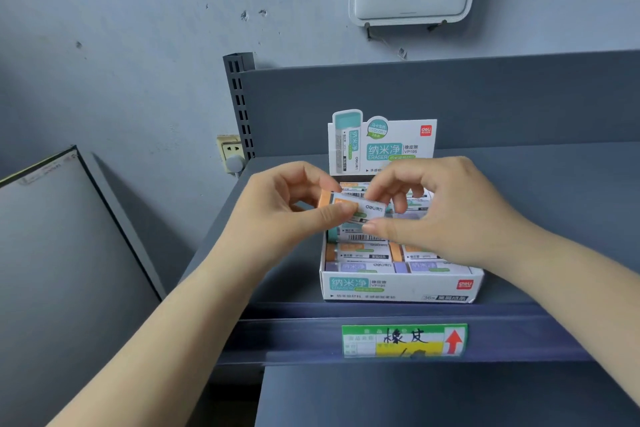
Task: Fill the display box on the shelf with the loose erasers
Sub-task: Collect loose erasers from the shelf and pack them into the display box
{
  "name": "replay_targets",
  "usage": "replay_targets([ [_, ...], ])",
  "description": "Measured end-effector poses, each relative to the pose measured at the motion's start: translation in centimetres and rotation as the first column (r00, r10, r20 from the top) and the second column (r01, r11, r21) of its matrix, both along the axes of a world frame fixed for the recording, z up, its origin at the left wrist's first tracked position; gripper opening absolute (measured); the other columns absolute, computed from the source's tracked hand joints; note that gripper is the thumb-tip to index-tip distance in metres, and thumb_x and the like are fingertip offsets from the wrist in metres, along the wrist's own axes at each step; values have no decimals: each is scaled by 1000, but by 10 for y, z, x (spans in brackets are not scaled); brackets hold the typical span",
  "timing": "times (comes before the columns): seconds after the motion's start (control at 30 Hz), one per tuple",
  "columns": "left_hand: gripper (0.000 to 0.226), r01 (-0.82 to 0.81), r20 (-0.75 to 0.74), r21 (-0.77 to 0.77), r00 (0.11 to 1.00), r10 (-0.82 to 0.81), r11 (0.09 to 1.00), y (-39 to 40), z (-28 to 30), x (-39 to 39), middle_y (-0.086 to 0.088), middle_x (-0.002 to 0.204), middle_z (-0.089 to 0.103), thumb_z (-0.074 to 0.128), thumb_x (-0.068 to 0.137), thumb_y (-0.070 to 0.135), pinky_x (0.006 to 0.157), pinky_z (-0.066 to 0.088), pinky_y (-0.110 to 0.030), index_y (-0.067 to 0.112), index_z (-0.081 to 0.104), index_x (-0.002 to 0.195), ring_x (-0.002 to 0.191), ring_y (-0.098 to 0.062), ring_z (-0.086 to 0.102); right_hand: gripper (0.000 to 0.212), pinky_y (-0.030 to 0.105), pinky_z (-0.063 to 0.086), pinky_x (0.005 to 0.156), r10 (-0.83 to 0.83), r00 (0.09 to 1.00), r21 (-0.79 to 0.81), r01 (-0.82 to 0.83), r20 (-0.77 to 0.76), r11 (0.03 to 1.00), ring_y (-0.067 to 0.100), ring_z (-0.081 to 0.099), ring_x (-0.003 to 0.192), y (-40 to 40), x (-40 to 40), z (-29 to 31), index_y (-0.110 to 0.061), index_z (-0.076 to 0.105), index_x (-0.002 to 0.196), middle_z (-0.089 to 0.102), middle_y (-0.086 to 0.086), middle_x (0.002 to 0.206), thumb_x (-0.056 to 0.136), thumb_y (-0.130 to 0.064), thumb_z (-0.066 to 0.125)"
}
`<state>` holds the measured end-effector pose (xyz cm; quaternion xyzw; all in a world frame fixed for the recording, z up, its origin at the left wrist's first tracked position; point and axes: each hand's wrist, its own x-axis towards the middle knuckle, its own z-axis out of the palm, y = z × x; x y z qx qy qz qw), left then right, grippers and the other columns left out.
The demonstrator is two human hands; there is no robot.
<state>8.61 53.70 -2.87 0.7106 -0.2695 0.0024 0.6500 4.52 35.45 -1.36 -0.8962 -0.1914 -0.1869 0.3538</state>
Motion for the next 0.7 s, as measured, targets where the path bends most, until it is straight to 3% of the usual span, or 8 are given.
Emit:
replay_targets([
  [0.2,10,-51,16,20,999,51,998,1,1,-1,10,60,64,68,76,14,51,39,-13,13,64,67,57,0,53,21,10,40,62,32,997,-64,-37,-76,997,3,51,62,-2,-10,1,-33,66,67,56,-29,53,62,-21,82],
  [0.37,20,-144,22,95,990,143,985,-1,-3,4,14,53,61,62,82,4,49,38,-6,14,63,65,49,5,51,21,13,40,62,6,996,-105,-15,-88,994,5,51,67,-4,-13,0,-39,65,68,62,-23,69,62,-25,81],
  [0.47,16,-176,58,182,984,168,968,-2,-5,4,9,59,64,63,82,9,48,37,-6,16,65,67,53,3,50,24,14,38,61,0,997,-143,-11,-77,990,6,46,65,-2,-13,-2,-43,61,66,60,-24,73,64,-28,80],
  [0.6,10,-222,155,264,970,185,939,-4,-7,4,-11,72,67,64,79,11,51,36,-9,12,65,69,57,-3,47,23,16,37,61,-19,997,-189,6,-70,982,6,44,65,-1,-13,-2,-45,60,68,58,-28,72,65,-31,78],
  [0.7,9,-246,230,309,957,178,919,-4,-6,3,-7,75,67,63,79,13,52,37,-10,16,65,71,58,-4,47,17,19,37,61,-69,997,-133,65,-23,989,8,43,64,0,-13,0,-41,62,69,59,-17,65,67,-31,76],
])
